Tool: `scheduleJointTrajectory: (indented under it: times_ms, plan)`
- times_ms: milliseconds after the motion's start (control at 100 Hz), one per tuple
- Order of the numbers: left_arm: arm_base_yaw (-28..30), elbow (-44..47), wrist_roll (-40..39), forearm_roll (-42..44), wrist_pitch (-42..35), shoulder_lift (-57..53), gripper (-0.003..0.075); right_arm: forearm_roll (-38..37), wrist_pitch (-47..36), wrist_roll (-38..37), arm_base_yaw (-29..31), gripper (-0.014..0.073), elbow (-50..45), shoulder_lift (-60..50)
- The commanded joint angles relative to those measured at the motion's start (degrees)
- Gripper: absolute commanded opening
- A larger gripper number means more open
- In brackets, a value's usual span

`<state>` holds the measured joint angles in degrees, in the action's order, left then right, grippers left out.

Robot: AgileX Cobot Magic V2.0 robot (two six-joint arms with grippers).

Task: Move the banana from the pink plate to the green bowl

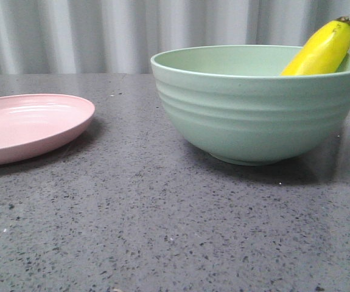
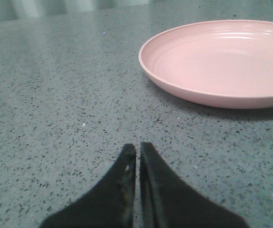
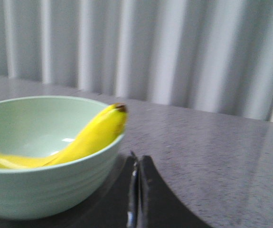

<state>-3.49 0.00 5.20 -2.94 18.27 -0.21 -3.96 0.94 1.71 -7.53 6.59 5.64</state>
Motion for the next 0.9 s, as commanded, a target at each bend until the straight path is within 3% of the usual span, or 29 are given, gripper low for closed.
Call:
scheduleJointTrajectory:
  times_ms: [0, 180, 580, 890]
  plan:
    - [0.04, 0.57, -0.42, -0.06, -3.39, -1.65, -0.0020, -2.98, -11.13, -5.11, 4.57, -0.0064, -1.57, 0.57]
    - [0.04, 0.57, -0.42, -0.06, -3.39, -1.65, -0.0020, -3.48, -15.72, -10.95, 10.98, -0.0064, -8.46, 0.33]
    - [0.04, 0.57, -0.42, -0.06, -3.49, -1.65, -0.0020, -3.30, 15.52, -10.36, 13.76, -0.0064, -8.34, -7.53]
    - [0.04, 0.57, -0.42, -0.06, -3.49, -1.65, -0.0020, -3.49, 16.41, -9.96, 13.76, -0.0064, -8.34, -7.53]
